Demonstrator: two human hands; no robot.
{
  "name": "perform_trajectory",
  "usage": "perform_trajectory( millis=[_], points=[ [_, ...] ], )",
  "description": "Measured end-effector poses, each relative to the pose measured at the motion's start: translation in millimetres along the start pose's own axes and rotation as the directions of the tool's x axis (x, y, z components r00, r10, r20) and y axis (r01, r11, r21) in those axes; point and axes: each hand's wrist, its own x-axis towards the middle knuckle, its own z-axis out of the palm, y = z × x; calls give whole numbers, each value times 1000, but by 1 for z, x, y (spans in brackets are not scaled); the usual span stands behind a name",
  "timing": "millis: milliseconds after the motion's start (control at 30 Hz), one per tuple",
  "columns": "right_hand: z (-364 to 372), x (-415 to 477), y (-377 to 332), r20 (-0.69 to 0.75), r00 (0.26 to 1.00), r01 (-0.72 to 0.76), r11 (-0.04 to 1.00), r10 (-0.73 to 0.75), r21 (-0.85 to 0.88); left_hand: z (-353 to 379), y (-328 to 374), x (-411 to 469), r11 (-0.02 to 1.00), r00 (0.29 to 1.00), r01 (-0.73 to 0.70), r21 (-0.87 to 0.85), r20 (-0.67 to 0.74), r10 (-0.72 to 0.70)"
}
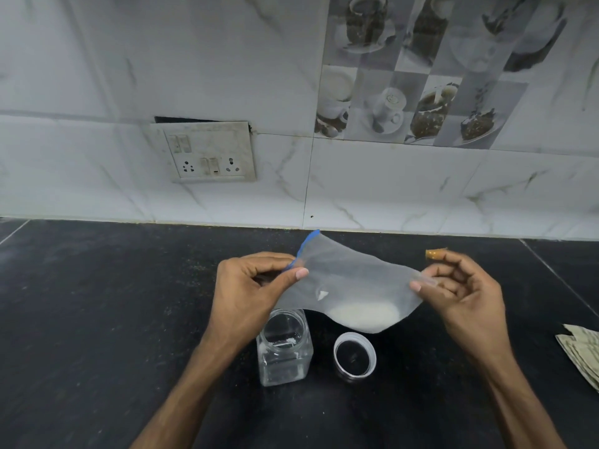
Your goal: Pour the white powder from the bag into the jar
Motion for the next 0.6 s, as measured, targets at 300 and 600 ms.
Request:
perform_trajectory(
  millis=[300,600],
  points=[
    [-11,-4,-6,37,998,57,972,-50,-230,3,-13,-19,997,998,45,-67,46,-42],
    [-5,-8,-13,125,984,163,925,-127,-343,2,-30,-30,998,998,25,-56,58,-22]
  ],
)
